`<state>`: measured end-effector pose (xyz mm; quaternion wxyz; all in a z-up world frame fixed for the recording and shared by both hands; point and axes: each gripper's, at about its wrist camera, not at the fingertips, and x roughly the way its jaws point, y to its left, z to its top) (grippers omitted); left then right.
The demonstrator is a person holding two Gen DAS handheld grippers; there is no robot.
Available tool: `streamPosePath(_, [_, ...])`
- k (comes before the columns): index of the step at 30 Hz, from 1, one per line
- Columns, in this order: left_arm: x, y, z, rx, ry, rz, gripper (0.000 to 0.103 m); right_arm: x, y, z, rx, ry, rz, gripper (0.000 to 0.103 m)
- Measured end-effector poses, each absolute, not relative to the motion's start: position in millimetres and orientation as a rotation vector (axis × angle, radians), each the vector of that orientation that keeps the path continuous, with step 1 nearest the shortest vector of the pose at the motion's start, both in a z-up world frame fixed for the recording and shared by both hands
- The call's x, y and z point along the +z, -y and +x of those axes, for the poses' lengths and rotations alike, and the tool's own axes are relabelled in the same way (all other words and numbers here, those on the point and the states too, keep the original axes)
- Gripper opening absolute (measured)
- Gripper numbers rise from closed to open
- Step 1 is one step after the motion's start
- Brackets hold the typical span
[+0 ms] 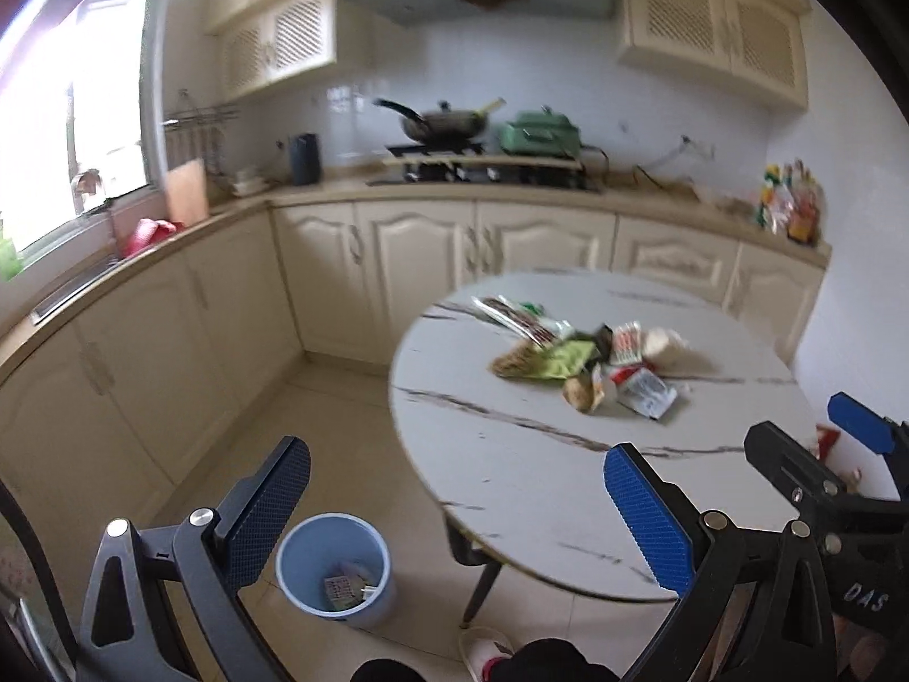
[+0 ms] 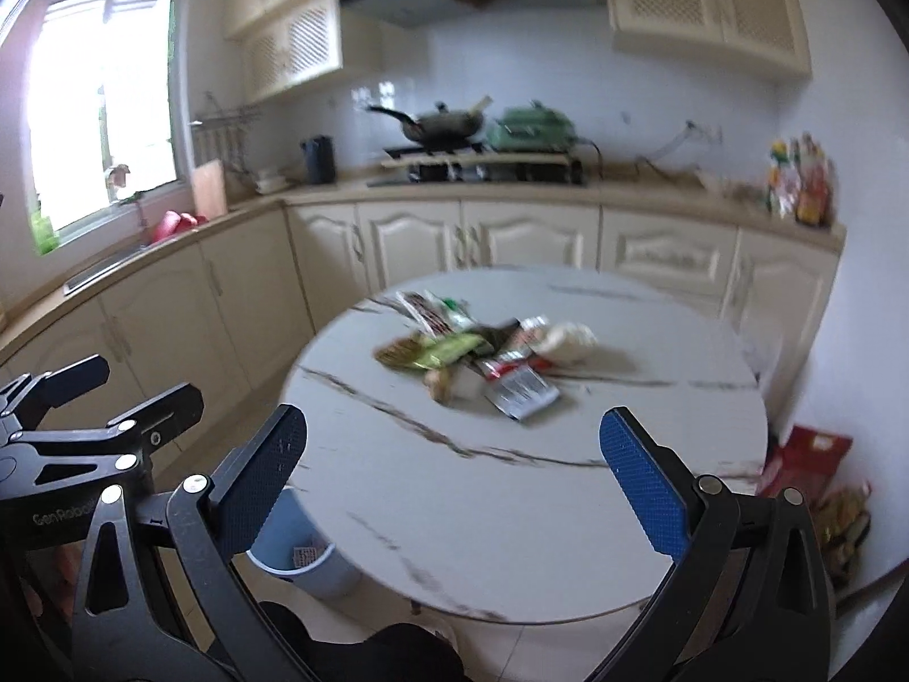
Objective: Collect trash
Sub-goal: 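Raise both open tools back toward the table, then grasp the ginger root with the left tool while the right tool grasps the white fluffy lump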
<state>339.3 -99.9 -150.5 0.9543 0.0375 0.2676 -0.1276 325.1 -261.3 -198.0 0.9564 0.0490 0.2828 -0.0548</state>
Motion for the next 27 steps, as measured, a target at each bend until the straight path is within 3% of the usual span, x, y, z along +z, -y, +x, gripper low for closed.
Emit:
streamPosePath(11, [-164, 118, 496, -0.427, -0.762, 0.032, 0.102, -252, 333, 395, -0.195, -0.725, 0.186, 0.103])
streamPosePath(18, [-174, 127, 580, -0.396, -0.796, 0.074, 0.100, -265, 374, 444, -0.245, -0.763, 0.207, 0.103])
streamPosePath(23, [-196, 142, 619, -0.415, -0.818, 0.108, 0.091, -273, 393, 482, -0.259, -0.797, 0.193, 0.103])
streamPosePath(26, [-211, 149, 635, -0.432, -0.849, 0.103, 0.068, -281, 402, 500, -0.241, -0.825, 0.218, 0.103])
streamPosePath(27, [-215, 149, 638, -0.442, -0.856, 0.097, 0.068, -284, 406, 509, -0.236, -0.838, 0.224, 0.103])
